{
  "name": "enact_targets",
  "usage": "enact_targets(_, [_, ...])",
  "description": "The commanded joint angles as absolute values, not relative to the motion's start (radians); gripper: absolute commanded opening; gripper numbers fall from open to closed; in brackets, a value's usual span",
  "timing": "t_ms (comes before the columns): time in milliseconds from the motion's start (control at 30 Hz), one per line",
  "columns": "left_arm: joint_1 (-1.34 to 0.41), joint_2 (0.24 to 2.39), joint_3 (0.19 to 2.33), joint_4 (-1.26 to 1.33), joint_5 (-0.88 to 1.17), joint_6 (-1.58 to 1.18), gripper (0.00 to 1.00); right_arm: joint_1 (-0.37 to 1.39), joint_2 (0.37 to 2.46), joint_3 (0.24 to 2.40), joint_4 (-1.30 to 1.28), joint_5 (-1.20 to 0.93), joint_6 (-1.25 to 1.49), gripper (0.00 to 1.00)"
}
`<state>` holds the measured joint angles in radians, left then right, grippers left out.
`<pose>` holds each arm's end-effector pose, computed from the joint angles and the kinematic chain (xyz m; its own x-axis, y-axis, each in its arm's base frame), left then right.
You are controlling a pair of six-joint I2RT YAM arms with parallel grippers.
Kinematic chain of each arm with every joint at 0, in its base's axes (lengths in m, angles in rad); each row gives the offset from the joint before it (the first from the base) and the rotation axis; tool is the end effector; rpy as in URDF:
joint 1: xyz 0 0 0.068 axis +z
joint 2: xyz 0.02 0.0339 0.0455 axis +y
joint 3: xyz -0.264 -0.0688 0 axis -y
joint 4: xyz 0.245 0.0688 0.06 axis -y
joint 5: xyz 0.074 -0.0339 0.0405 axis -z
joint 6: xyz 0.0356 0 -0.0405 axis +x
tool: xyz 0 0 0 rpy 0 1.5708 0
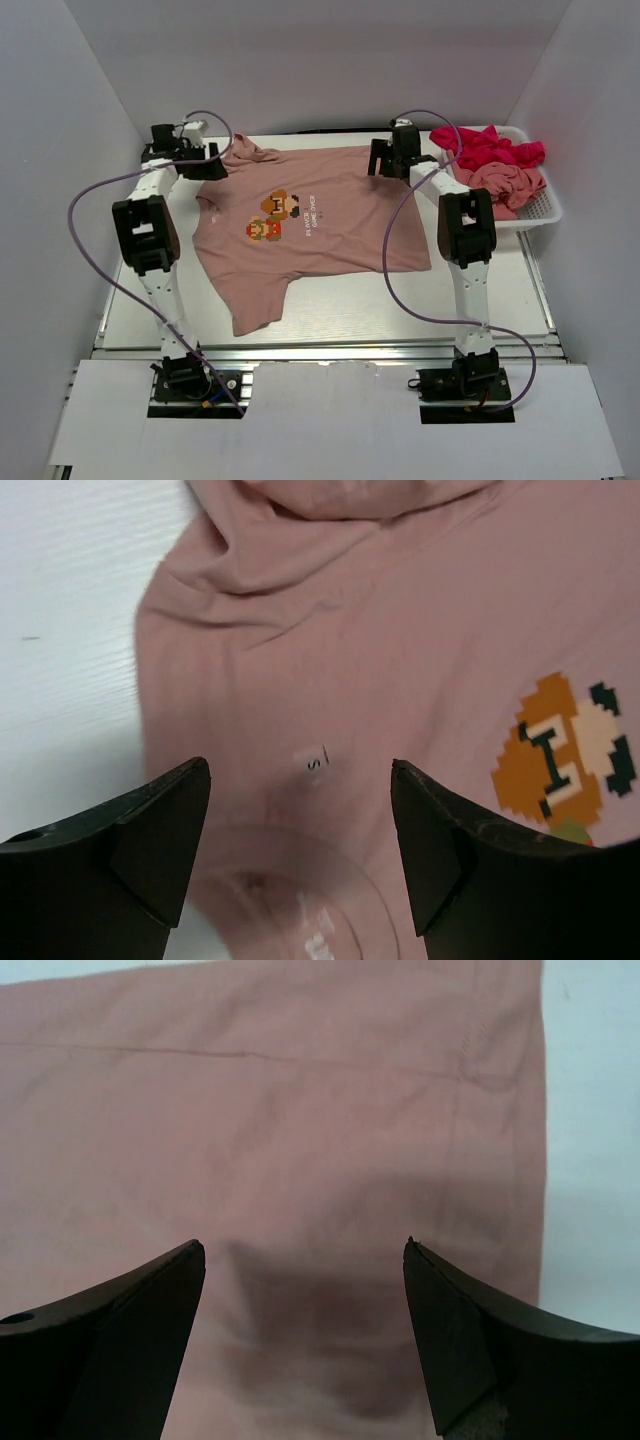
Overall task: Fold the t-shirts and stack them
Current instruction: Flatten out the tshirt
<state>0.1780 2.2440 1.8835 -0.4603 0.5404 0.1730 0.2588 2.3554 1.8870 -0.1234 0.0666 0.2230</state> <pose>0.5015 0.0716 0.2131 -0.6761 0.0283 -0.7363 0.3144 0.9148 -0.2535 0.5256 0.1367 0.1822 -0.5706 0.0772 -0.8176 -0.0777 0.9860 0.1473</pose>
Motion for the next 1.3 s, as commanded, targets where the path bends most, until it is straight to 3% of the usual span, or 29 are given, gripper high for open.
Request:
enact_targets(0, [0.146,2.301,1.982,-0.456,0.500,0.139,0.82,0.241,2.385,1.988,-0.129,-0.004,0.167,0.84])
enact_targets(467, [0.091,2.404,1.956,-0.339,0.463,0.081,0.83,0.199,2.488,2.058,-0.101,-0.060,0.264,0.86])
enact_targets(833, [0.091,2.635,2.270,-0.420,0.368,0.061,0.83,0.115,2.591,2.157,0.034,-0.276,0.414,0.89])
enact_targets(1267, [0.091,2.730,2.416,-0.151,0.308,-0.060,0.83,0.109,2.602,2.184,0.279,-0.379,0.324,0.90])
